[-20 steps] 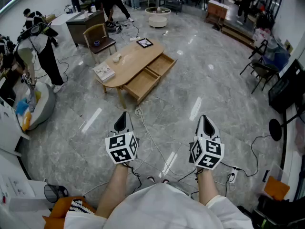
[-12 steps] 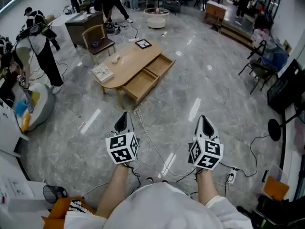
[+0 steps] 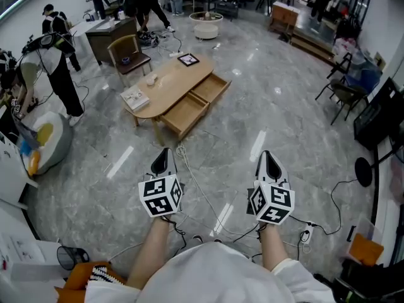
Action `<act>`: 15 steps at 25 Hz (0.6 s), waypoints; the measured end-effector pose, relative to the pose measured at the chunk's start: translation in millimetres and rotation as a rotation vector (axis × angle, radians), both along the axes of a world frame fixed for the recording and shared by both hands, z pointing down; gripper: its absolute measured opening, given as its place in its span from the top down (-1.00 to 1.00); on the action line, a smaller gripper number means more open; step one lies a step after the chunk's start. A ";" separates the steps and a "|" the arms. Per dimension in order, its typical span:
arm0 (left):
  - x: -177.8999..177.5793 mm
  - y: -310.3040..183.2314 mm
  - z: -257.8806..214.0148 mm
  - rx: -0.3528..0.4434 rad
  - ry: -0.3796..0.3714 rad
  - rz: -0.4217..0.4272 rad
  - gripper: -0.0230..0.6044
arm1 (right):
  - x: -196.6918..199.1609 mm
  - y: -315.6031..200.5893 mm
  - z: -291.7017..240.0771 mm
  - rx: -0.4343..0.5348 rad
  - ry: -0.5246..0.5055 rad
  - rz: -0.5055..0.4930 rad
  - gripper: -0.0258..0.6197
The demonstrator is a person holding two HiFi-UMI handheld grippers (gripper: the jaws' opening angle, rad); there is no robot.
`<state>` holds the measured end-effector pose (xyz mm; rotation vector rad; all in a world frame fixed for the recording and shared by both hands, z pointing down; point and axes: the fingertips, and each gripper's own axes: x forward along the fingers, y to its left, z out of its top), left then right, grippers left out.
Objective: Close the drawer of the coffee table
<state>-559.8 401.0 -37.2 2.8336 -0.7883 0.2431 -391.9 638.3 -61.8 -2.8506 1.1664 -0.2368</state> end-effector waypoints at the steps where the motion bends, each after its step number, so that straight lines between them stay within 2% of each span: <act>1: -0.4 0.7 -1.9 0.000 0.005 0.004 0.90 | -0.1 0.4 -1.0 0.002 0.001 -0.001 0.92; 4: -0.1 1.3 -7.9 -0.003 0.017 0.014 0.67 | 0.8 0.6 -4.1 0.007 0.002 -0.006 0.91; 6: -0.3 0.4 -11.1 0.001 0.022 0.014 0.63 | 1.0 -0.3 -5.1 0.011 0.000 -0.014 0.76; 9: 0.0 0.2 -13.4 0.005 0.031 0.018 0.52 | 2.0 -0.1 -5.2 0.014 0.000 -0.018 0.68; 15: 0.1 0.9 -14.7 0.023 0.042 0.029 0.20 | 3.3 1.0 -5.9 0.018 0.007 -0.018 0.40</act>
